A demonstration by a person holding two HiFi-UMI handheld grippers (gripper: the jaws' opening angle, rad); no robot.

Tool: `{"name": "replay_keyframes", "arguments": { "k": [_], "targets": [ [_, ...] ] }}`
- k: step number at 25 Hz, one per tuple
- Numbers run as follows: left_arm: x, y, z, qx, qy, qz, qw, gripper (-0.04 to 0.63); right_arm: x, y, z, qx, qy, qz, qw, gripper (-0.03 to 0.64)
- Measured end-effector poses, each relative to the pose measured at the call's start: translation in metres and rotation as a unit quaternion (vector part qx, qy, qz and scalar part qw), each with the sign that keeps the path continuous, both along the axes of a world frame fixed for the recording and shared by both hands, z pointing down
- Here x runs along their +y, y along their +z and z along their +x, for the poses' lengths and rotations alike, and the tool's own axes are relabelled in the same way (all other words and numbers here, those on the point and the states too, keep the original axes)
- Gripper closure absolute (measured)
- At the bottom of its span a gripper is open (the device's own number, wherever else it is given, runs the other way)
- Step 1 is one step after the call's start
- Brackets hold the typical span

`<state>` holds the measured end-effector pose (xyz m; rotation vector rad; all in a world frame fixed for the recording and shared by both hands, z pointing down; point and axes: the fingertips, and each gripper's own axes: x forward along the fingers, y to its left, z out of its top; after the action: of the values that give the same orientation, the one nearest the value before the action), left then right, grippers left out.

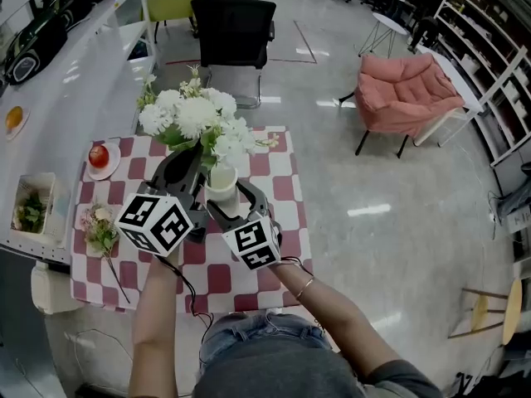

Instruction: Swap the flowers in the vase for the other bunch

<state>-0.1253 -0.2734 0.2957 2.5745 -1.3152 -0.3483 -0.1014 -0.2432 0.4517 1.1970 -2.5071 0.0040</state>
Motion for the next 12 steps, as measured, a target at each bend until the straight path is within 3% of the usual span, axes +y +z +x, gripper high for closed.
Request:
{"name": "replay_keyframes", "arguments": {
  "k": [12],
  "targets": [
    [0.019,0.039,0.001,-0.038,-0.008,-0.028,0.9988,0.566,0.006,0.012,-0.002,-0.009,0.000,-0.006,1.000,0.295]
  ]
}}
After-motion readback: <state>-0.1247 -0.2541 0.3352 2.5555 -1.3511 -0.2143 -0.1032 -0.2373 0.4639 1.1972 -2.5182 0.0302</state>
